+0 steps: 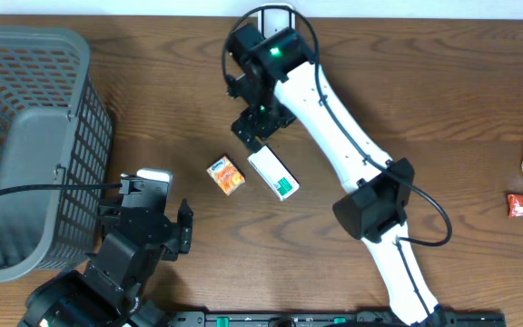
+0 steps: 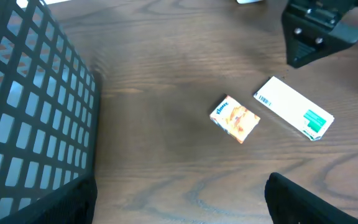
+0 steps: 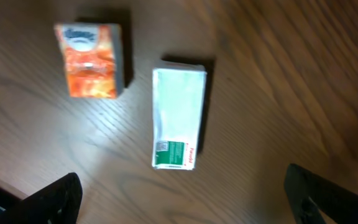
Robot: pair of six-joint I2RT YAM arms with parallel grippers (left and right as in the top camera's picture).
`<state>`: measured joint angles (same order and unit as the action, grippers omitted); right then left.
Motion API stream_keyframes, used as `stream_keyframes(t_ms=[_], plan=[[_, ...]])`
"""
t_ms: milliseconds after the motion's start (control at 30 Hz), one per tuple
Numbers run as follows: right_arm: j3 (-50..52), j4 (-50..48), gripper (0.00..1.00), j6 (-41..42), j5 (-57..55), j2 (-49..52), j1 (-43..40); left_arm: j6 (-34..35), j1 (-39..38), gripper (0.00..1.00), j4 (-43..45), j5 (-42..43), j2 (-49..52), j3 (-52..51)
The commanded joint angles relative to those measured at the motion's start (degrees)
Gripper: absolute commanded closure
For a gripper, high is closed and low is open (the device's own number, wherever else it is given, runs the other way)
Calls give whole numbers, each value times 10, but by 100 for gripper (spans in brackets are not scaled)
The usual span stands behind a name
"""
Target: Scan the item barcode
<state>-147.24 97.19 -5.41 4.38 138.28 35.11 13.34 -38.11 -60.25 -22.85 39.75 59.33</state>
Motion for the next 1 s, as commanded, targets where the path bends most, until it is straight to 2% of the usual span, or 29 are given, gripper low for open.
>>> stream_keyframes(t_ms=[0, 167, 267, 367, 400, 467, 600, 667, 800, 967], plan=[[7, 2, 1, 24, 5, -16, -25, 3, -2, 15, -2, -8, 0, -2], [45, 2, 1, 41, -38, -146, -28, 3, -2, 15, -2, -8, 0, -2], [82, 1, 1, 47, -42, -330, -27, 3, -2, 15, -2, -8, 0, -2], [82, -4, 1, 51, -41, -459, -27, 3, -2, 15, -2, -8, 0, -2], [82, -19, 1, 51, -41, -501, -28, 3, -2, 15, -2, -8, 0, -2], [82, -120, 1, 52, -43, -598, -29, 3, -2, 15, -2, -8, 0, -2], [82, -329, 1, 45, -45, -695, -29, 3, -2, 15, -2, -8, 0, -2], [82, -387, 1, 27, -45, -713, -29, 3, -2, 15, -2, -8, 0, -2], [100, -398, 1, -37, -60, -714, -30, 3, -2, 15, -2, -8, 0, -2], [280, -453, 1, -49, -74, -772, -41, 3, -2, 15, -2, -8, 0, -2]])
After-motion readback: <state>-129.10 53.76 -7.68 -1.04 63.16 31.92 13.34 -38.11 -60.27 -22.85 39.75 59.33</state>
